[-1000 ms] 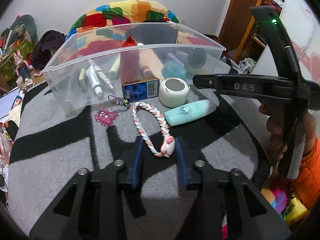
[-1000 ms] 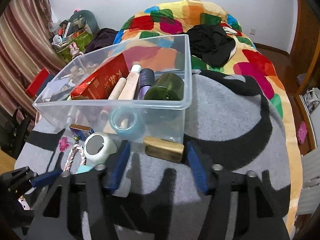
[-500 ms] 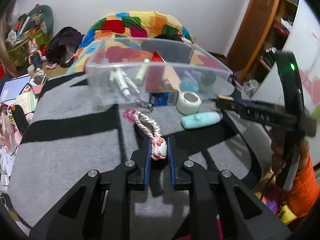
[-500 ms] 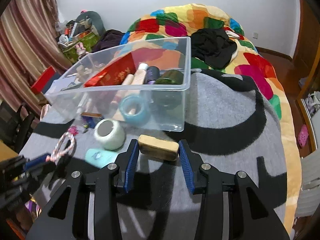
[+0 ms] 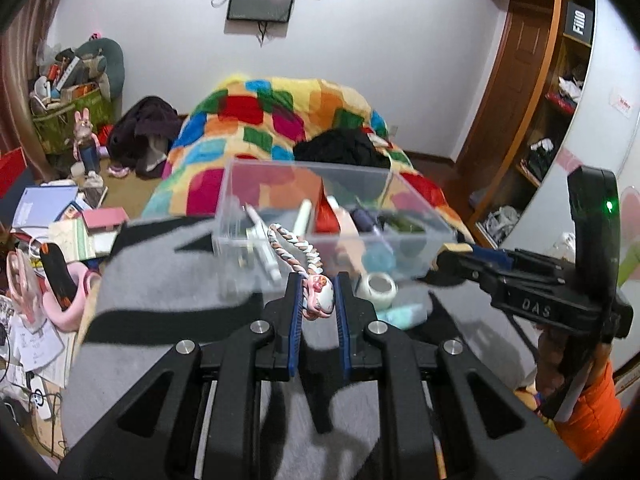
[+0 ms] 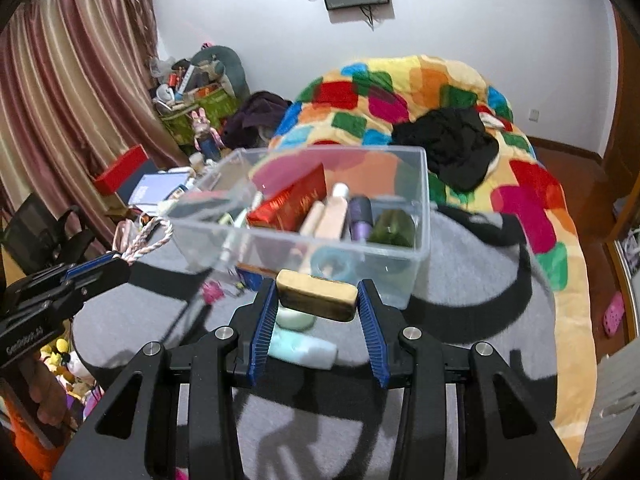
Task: Organize objects
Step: 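Drop the rope toy into the bin with the left tool while the right tool places the gold block there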
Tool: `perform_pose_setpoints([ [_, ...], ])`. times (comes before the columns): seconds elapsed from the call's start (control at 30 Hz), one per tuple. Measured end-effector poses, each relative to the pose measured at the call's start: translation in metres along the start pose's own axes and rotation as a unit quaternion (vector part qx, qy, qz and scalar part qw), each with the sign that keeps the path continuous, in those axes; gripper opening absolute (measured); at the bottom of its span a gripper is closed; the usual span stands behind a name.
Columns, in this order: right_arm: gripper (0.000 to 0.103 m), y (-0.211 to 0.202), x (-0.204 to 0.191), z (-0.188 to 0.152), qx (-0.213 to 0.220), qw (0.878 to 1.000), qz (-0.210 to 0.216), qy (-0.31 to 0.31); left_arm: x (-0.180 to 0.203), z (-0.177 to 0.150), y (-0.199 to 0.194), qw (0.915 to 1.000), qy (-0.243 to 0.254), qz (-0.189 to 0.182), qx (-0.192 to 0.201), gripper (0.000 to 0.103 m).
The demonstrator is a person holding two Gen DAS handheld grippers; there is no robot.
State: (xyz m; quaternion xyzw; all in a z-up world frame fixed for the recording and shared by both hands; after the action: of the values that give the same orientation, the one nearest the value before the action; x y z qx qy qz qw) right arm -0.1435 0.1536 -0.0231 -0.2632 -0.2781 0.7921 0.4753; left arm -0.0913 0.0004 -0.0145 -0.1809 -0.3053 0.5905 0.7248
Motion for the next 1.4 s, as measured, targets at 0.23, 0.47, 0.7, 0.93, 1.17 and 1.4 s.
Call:
perform_pose_setpoints([
  [0.23, 0.037, -0.004, -0.004, 0.021, 0.018, 1.0, 0.005, 0.0, -0.007, 0.031, 0.002, 0.9996, 0.001, 0.007, 0.026, 0.015],
  [0.47, 0.037, 0.005, -0.003, 0.041, 0.027, 1.0, -0.002, 0.003, -0.019, 0.05, 0.02, 0.9995, -0.005, 0.011, 0.029, 0.015],
  [0.7, 0.037, 0.033, 0.01, 0.052, 0.007, 1.0, -0.008, 0.025, -0.031, 0.05, 0.056, 0.9998, -0.014, 0.017, -0.002, 0.015],
  [0.93, 0.037, 0.068, 0.017, 0.048, -0.03, 0.999, -0.002, 0.039, -0.042, 0.042, 0.091, 0.9978, -0.04, 0.006, -0.054, 0.015],
  [1.17, 0.038, 0.088, 0.01, 0.041, -0.05, 0.999, -0.007, 0.02, -0.038, 0.04, 0.109, 0.9963, -0.042, -0.007, -0.074, 0.015],
  [1.4, 0.038, 0.09, 0.001, 0.037, -0.05, 0.999, -0.018, -0.004, -0.032, 0.035, 0.114, 0.9954, -0.039, -0.011, -0.086, 0.015],
])
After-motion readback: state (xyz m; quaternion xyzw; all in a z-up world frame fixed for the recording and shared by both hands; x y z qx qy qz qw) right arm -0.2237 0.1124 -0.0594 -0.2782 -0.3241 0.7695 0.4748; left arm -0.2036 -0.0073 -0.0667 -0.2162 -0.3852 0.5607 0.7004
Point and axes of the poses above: each gripper's, at about its wrist camera, not at the fingertips, and y roughly the way its jaws point, x to its right, z to its top, the point moved 7 cm from there along y, roughly the way its jaws point, and after that the axes turned 4 degrees about -z, right-handed, at the moved point
